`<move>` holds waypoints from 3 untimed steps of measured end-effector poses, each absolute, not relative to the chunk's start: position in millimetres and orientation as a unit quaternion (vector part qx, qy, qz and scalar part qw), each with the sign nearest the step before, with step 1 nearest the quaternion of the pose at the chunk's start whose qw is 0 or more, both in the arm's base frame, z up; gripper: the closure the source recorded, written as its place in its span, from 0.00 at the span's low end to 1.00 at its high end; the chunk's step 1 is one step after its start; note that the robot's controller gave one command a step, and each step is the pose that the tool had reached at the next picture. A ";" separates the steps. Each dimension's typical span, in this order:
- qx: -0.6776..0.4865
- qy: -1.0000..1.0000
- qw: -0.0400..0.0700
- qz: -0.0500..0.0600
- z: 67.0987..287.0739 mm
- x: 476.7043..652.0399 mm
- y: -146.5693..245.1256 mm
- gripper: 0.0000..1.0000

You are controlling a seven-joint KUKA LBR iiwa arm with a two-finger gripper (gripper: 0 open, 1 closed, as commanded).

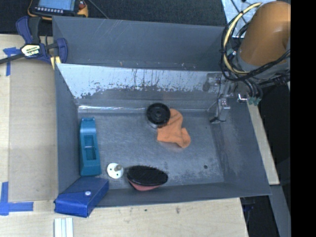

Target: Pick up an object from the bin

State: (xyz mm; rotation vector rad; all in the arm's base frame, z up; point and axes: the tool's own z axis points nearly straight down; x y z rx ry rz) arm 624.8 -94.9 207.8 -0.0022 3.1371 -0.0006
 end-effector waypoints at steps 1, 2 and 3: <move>-0.001 1.000 0.002 0.000 207.8 624.8 -94.9 0.00; 0.039 0.999 0.004 0.000 158.5 612.3 -75.5 0.00; 0.061 0.998 0.000 0.001 111.8 601.7 -57.6 0.00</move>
Offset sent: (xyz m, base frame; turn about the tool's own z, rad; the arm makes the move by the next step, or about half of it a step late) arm -0.0227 0.0344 -0.0845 0.1262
